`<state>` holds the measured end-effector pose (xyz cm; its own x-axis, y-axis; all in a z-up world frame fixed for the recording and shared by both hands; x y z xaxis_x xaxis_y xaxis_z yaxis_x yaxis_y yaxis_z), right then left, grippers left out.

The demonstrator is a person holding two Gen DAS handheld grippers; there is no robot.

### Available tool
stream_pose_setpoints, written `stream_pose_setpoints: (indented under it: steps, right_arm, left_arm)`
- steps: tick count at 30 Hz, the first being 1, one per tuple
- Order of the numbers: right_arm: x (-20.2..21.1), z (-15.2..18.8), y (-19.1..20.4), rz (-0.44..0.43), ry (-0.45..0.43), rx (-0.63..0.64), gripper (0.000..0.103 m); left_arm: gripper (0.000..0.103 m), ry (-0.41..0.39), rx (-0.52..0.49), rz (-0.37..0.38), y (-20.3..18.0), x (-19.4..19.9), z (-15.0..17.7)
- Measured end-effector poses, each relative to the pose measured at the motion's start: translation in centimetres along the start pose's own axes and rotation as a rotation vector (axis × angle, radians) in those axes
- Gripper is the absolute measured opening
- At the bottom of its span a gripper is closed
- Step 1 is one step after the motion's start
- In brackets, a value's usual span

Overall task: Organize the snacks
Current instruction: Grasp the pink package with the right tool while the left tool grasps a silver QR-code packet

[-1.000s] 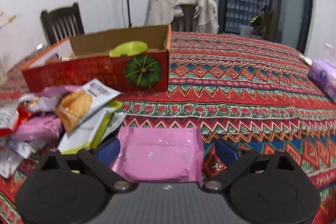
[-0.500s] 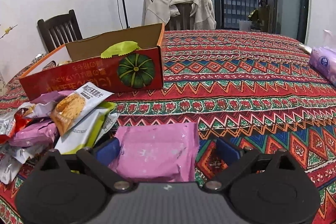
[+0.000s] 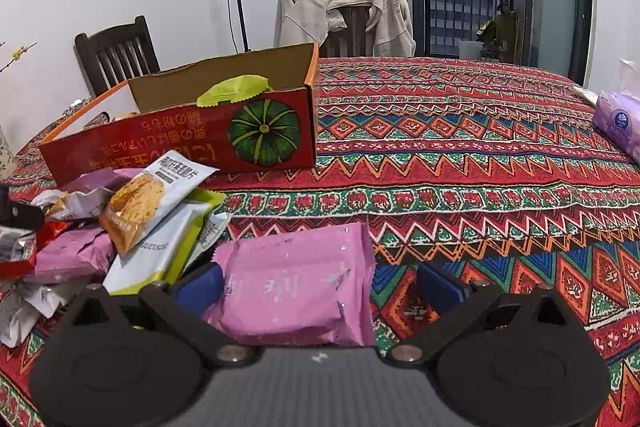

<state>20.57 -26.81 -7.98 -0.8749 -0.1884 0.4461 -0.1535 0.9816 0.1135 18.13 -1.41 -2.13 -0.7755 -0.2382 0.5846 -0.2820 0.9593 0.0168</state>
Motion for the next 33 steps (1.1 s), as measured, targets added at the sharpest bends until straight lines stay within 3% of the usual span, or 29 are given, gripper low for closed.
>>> stream_pose_setpoints:
  steps: [4, 7, 14, 26, 28, 29, 33]
  right_arm:
    - [0.0, 0.0, 0.0, 0.001, 0.000, 0.003, 0.103]
    - [0.0, 0.0, 0.0, 0.002, 0.000, 0.004, 0.103]
    - [-0.1, 0.1, 0.4, 0.002, 0.006, 0.018, 0.103]
    - [0.2, 0.2, 1.9, -0.008, 0.022, 0.082, 0.102]
    - [0.5, 0.0, 2.3, -0.018, 0.006, 0.096, 0.089]
    - [0.7, -0.3, 2.5, -0.034, -0.006, 0.101, 0.068]
    - [1.1, -0.6, 3.5, -0.034, -0.016, 0.152, 0.059]
  left_arm:
    - [0.068, -0.004, 0.024, 0.016, 0.8, 0.8, 0.8]
    - [0.063, -0.031, 0.089, 0.017, 2.6, 1.8, 1.7]
    - [0.060, -0.153, 0.144, 0.077, 5.6, 4.5, 3.3]
    - [0.059, -0.272, 0.145, 0.144, 7.3, 5.6, 4.8]
    - [0.059, -0.282, 0.154, 0.163, 7.6, 5.6, 4.8]
    - [0.059, -0.293, 0.154, 0.167, 7.7, 5.7, 4.8]
    - [0.059, -0.333, 0.171, 0.179, 8.5, 6.3, 5.1]
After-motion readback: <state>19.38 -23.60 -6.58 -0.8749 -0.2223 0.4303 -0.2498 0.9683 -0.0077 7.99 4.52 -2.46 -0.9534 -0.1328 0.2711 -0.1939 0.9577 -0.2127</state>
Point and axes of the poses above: each gripper's, at about its wrist camera, not at the fingertips, and x roughly against the way its jaws point, y to its left, z to its underside, the point moved 2 cm from there along -x, roughly the way its jaws point, and after that the axes turned 14 degrees about -y, right-handed, at the moved point
